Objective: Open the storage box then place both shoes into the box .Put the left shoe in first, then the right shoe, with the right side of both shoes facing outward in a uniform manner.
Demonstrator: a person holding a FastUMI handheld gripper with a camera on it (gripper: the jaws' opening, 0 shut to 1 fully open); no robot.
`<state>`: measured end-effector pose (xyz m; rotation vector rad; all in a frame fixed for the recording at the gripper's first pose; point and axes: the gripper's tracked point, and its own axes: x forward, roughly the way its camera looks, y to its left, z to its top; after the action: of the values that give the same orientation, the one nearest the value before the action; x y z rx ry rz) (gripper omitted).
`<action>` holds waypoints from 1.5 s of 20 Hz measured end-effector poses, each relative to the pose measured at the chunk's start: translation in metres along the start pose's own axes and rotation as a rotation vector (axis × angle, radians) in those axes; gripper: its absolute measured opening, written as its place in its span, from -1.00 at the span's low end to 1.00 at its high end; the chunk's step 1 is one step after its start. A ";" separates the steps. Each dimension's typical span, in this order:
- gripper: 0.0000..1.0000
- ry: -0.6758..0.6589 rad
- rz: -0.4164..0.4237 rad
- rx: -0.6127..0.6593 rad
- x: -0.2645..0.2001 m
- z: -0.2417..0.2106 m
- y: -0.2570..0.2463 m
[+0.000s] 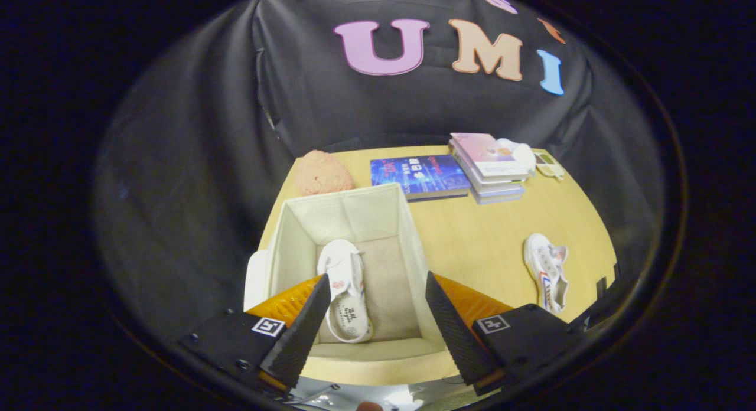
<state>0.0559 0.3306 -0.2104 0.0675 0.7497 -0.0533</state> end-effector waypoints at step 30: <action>1.00 0.082 -0.435 -0.109 0.050 -0.104 -0.392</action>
<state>-0.0068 -0.0526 -0.3367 -0.1997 0.8378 -0.4260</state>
